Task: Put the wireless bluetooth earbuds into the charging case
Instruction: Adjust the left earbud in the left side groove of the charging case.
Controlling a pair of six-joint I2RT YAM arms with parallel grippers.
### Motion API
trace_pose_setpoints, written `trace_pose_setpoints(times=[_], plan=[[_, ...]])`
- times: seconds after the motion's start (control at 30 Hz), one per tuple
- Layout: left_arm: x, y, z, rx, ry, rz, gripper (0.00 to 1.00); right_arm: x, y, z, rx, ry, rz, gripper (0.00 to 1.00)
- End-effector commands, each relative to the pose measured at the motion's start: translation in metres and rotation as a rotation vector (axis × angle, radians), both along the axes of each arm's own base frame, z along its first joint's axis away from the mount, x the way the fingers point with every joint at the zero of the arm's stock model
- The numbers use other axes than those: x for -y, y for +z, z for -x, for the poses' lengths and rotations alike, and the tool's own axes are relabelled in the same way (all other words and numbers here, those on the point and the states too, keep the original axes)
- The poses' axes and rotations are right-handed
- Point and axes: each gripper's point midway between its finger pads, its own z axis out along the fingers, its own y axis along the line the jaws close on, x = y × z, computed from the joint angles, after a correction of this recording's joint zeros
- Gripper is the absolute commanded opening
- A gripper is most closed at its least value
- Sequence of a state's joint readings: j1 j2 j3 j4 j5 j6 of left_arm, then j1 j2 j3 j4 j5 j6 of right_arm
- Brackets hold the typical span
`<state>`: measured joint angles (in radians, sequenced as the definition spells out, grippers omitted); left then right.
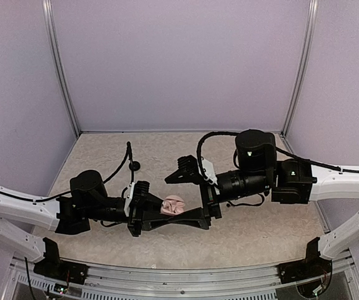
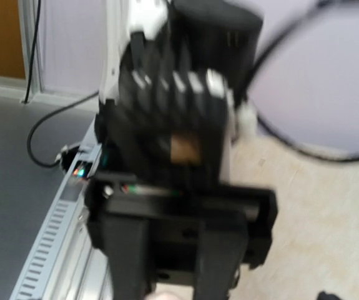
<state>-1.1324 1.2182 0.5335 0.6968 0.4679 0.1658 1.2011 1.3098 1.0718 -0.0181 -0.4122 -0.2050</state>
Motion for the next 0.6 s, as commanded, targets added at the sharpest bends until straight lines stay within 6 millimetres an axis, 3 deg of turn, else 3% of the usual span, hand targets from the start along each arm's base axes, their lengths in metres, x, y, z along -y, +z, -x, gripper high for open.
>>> trace_pose_setpoints(times=[0.0,0.1,0.33,0.57], plan=[[-0.003,0.009,-0.004,-0.006,0.009,0.024,0.11,0.018,0.029,0.006,0.091,0.021,-0.05,0.93],[-0.002,0.006,-0.007,-0.017,0.022,0.002,0.11,0.021,0.029,0.009,0.116,0.04,-0.023,0.87],[-0.001,0.004,-0.012,-0.037,0.048,-0.012,0.11,0.011,0.01,0.01,0.173,0.032,0.077,0.71],[0.001,-0.001,-0.014,-0.03,0.059,-0.035,0.09,0.003,0.008,0.003,0.198,-0.03,0.11,0.49]])
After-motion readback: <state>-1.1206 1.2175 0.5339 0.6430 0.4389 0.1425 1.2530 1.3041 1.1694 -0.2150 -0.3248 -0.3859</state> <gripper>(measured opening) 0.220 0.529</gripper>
